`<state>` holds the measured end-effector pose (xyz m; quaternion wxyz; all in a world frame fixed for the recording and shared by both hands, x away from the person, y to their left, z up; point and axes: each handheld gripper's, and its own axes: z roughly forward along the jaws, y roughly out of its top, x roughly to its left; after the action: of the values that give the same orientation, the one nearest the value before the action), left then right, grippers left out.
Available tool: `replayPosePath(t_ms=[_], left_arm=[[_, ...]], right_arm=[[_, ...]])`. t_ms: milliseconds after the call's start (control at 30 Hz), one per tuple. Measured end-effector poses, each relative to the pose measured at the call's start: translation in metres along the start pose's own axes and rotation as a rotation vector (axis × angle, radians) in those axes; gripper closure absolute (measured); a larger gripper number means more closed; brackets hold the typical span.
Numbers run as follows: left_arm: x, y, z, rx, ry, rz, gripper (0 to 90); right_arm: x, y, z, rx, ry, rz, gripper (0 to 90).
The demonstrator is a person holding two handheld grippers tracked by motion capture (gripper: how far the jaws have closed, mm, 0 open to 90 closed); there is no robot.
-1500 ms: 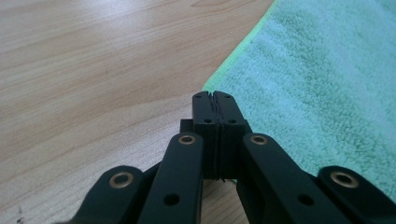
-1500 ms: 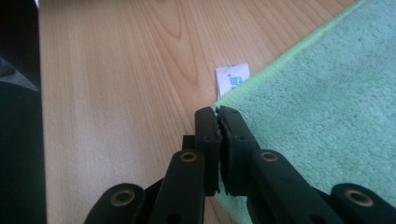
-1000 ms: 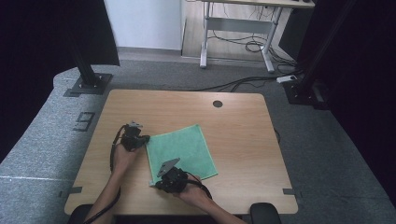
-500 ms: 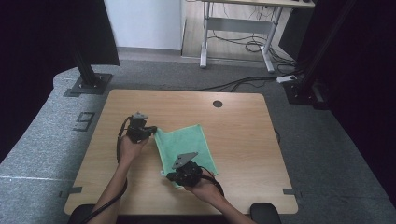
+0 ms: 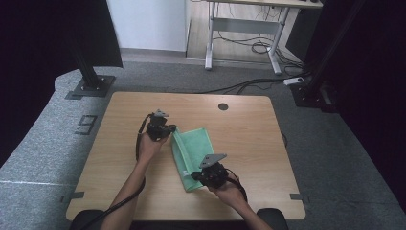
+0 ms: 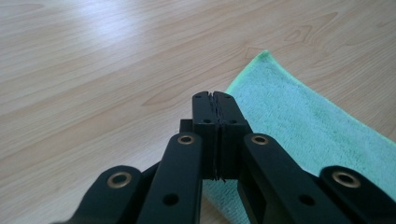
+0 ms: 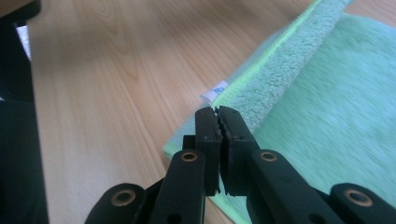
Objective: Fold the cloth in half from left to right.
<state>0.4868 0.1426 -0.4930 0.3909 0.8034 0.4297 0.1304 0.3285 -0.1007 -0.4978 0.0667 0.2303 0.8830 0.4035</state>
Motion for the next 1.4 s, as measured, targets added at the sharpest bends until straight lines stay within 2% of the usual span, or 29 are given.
replayPosePath(t_ms=[300, 667, 1000, 1200, 1333, 1400], left_arm=[[-0.015, 0.014, 0.017, 0.003, -0.008, 0.036, 88.1], [-0.035, 0.028, 0.041, 0.013, -0.014, 0.081, 88.0], [-0.044, 0.031, 0.061, 0.03, -0.012, 0.107, 87.7], [-0.045, 0.031, 0.073, 0.061, -0.001, 0.127, 86.8], [-0.046, 0.028, 0.08, 0.075, -0.003, 0.126, 83.9], [-0.046, 0.026, 0.082, 0.072, -0.005, 0.111, 79.5]], right_arm=[[-0.015, -0.016, -0.017, -0.014, -0.044, 0.042, 86.3], [-0.025, -0.029, -0.026, -0.01, -0.061, 0.069, 86.3], [-0.03, -0.037, -0.022, 0.014, -0.069, 0.086, 86.3], [-0.034, -0.041, -0.018, 0.033, -0.077, 0.094, 86.2], [-0.035, -0.044, -0.016, 0.052, -0.082, 0.096, 86.2], [-0.035, -0.045, -0.016, 0.055, -0.086, 0.092, 86.0]])
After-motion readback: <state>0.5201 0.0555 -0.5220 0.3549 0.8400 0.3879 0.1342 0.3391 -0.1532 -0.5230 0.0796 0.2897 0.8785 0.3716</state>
